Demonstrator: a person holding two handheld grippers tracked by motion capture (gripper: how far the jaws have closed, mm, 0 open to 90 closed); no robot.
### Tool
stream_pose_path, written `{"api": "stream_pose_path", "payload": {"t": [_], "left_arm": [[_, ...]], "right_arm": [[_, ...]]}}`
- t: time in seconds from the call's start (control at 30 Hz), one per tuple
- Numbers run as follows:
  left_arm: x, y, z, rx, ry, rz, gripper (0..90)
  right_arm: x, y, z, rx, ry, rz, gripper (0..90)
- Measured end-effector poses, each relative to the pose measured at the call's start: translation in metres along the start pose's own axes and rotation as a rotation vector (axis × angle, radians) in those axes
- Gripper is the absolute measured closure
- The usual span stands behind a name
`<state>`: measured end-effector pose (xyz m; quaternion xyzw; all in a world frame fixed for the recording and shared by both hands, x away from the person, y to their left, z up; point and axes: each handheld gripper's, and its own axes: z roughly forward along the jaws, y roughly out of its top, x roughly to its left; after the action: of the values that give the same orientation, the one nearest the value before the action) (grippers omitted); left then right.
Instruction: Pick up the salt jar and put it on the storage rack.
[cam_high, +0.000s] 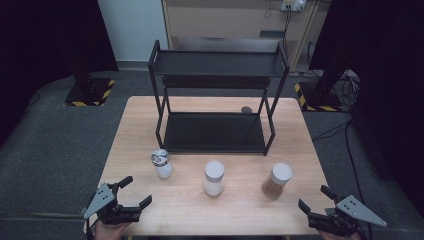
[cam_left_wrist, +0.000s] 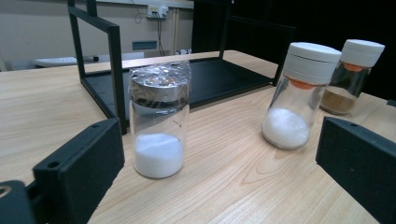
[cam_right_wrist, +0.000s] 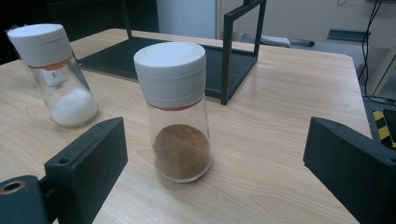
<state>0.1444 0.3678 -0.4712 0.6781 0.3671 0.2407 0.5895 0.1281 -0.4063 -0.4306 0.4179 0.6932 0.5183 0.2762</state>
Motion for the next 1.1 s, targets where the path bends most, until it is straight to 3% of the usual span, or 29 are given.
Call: {"api": "stream_pose_path", "payload": {"t": [0.13,0.67,1.1], "left_arm": [[-0.001,0.001,0.002,0.015,0.007,0.016,0.0],[0.0,0.003,0.001,0.015,0.013,0.016,0.0],[0.002,0.01,-0.002,0.044,0.016,-0.011,0.0]], "right_arm": [[-0.002,0.0,0.0,0.002,0.012,0.013,6.5],[-0.004,-0.002,0.001,-0.003,0.021,0.022,6.5],[-0.003,-0.001,0.001,0.004,0.02,0.021,6.6]]}}
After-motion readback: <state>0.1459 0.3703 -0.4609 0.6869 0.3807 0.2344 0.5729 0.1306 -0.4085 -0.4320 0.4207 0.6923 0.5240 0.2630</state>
